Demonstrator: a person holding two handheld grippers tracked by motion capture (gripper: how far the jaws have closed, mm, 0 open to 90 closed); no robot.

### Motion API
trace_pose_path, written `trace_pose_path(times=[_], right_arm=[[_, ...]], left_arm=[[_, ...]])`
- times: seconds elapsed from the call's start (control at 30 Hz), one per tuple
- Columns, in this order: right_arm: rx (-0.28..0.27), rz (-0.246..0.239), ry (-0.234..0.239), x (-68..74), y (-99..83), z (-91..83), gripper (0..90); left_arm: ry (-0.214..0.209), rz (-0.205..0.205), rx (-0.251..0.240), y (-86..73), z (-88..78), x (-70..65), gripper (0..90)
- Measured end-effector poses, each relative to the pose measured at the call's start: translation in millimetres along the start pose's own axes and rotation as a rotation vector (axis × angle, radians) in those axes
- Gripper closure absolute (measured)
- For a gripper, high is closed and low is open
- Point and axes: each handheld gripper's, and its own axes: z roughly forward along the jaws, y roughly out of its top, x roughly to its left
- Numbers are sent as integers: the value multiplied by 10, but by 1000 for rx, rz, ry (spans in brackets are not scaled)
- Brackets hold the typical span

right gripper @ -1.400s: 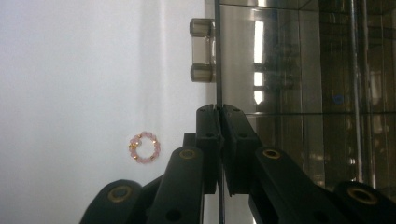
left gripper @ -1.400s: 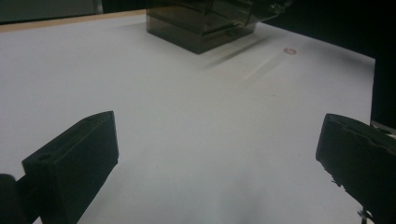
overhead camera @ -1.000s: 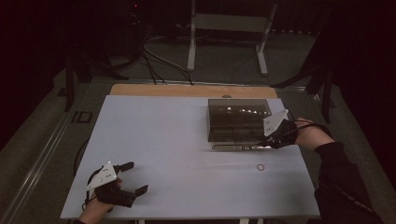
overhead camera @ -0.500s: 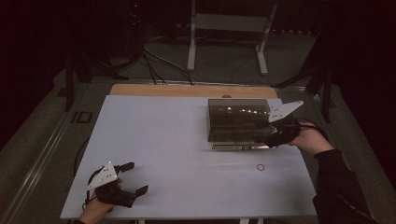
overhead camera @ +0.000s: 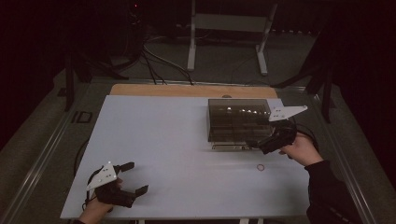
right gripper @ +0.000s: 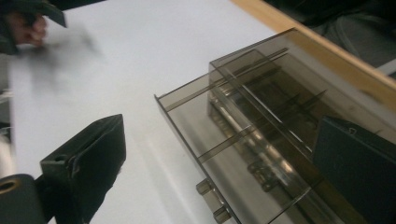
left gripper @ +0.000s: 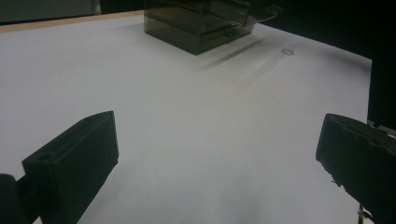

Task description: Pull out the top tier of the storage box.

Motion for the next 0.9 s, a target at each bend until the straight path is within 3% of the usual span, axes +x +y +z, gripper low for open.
trace_pose_path(times=[0.2,0.4,0.67,0.9], right_arm=[[-54,19,41,187,-75,8,31],[-78,36,50,354,-200,41,31],[-149,63,11,517,-442,80,31],[-140,83,-8,615,-663,186,31]], left_arm=[[1,1,-1,0,-3,0,0],[0,2,-3,1,-3,-2,0],[-2,-3,-10,7,-7,-4,0],[-2,-3,-9,6,-5,-4,0]])
